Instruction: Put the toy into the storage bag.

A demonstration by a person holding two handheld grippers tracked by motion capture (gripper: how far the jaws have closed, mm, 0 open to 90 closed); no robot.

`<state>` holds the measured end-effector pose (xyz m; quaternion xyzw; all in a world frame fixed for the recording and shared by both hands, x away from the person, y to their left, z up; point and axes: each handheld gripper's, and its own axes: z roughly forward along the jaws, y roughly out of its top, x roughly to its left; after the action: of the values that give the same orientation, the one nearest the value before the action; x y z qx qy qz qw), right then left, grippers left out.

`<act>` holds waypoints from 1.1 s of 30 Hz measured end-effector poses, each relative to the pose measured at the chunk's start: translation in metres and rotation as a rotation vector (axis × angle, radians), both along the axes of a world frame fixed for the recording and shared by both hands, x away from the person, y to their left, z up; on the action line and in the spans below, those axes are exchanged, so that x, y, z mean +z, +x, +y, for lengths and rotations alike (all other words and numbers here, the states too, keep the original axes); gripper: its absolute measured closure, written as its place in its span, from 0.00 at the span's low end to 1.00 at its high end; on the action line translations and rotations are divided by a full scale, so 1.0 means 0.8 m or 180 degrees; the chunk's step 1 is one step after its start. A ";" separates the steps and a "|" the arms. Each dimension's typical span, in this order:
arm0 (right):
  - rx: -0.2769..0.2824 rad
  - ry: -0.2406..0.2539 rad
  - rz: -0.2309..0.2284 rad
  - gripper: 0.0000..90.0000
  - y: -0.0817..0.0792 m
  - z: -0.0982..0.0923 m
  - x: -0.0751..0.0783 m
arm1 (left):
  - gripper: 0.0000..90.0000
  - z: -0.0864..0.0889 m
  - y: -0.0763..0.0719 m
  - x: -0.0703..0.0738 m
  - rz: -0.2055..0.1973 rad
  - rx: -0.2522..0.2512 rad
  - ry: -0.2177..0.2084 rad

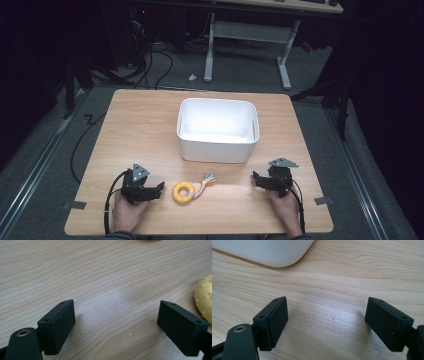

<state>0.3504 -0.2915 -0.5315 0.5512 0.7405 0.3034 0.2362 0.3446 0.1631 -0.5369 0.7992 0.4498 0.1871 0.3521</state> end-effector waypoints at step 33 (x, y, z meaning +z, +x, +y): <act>0.0001 0.0000 0.0000 0.21 0.000 0.000 0.000 | 0.33 0.004 -0.010 0.046 0.0153 -0.0216 -0.0238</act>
<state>0.3504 -0.2915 -0.5315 0.5511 0.7406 0.3034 0.2361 0.3369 0.1663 -0.4999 0.8045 0.4375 0.1388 0.3769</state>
